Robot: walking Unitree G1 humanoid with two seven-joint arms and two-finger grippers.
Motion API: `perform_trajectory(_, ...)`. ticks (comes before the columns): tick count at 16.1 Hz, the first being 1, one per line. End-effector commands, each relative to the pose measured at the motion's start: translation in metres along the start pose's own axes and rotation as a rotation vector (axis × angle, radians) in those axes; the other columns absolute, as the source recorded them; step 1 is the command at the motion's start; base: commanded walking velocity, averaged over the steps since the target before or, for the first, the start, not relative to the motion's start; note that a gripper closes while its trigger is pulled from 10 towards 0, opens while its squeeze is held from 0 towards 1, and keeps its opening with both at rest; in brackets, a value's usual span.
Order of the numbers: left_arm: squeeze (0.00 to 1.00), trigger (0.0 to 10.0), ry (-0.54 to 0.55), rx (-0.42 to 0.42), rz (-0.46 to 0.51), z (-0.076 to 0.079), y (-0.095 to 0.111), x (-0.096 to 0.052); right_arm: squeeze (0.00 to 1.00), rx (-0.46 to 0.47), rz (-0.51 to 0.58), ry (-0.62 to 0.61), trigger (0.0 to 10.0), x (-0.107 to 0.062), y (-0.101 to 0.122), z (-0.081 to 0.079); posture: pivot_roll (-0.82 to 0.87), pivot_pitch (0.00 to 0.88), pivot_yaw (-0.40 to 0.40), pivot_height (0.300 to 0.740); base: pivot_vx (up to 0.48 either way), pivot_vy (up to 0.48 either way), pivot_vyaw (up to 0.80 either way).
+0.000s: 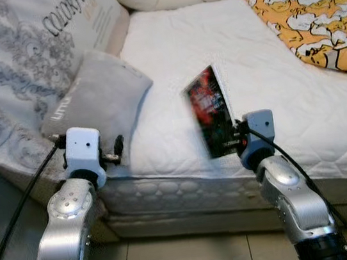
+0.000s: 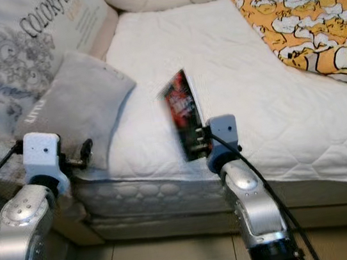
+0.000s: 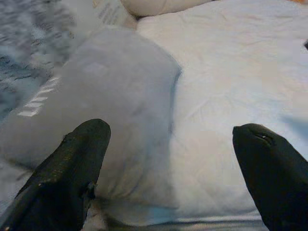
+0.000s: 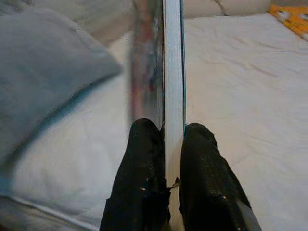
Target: Clean up the room
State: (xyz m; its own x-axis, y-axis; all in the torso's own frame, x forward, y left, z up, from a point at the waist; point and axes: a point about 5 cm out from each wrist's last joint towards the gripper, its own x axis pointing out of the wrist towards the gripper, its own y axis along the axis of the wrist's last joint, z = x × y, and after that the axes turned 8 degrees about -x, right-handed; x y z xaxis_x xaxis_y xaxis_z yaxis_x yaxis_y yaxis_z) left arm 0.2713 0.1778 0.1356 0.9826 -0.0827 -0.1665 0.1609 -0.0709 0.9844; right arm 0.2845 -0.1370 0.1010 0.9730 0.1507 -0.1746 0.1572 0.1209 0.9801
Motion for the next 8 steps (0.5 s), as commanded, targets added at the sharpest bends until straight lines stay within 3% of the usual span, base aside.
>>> perform_trajectory(1, 0.69, 10.0, 0.015, 0.018, 0.013, -0.0050, 0.0044, 0.0000, 0.00, -0.001, 0.065, -0.007, 10.0, 0.0020, 0.0138, 0.0007, 0.00, 0.000, 0.032, 0.740, 0.345, 0.000, 0.00)
perform_trajectory(3, 0.69, 10.0, 0.016, 0.018, 0.013, -0.0053, 0.0047, 0.0002, 0.00, 0.026, 0.063, 0.009, 10.0, 0.0021, 0.0136, -0.0014, 0.00, 0.000, 0.031, 0.740, 0.351, 0.000, 0.00)
perform_trajectory(6, 0.69, 10.0, 0.014, 0.019, 0.012, -0.0049, 0.0048, 0.0004, 0.00, 0.024, 0.060, 0.011, 10.0, 0.0020, 0.0135, -0.0030, 0.00, 0.000, 0.031, 0.740, 0.349, 0.000, 0.70)
perform_trajectory(8, 0.69, 10.0, 0.013, 0.019, 0.013, -0.0046, 0.0050, 0.0005, 0.00, 0.042, 0.056, -0.008, 10.0, 0.0025, 0.0125, -0.0004, 0.00, 0.000, 0.031, 0.740, 0.347, 0.000, 0.00)
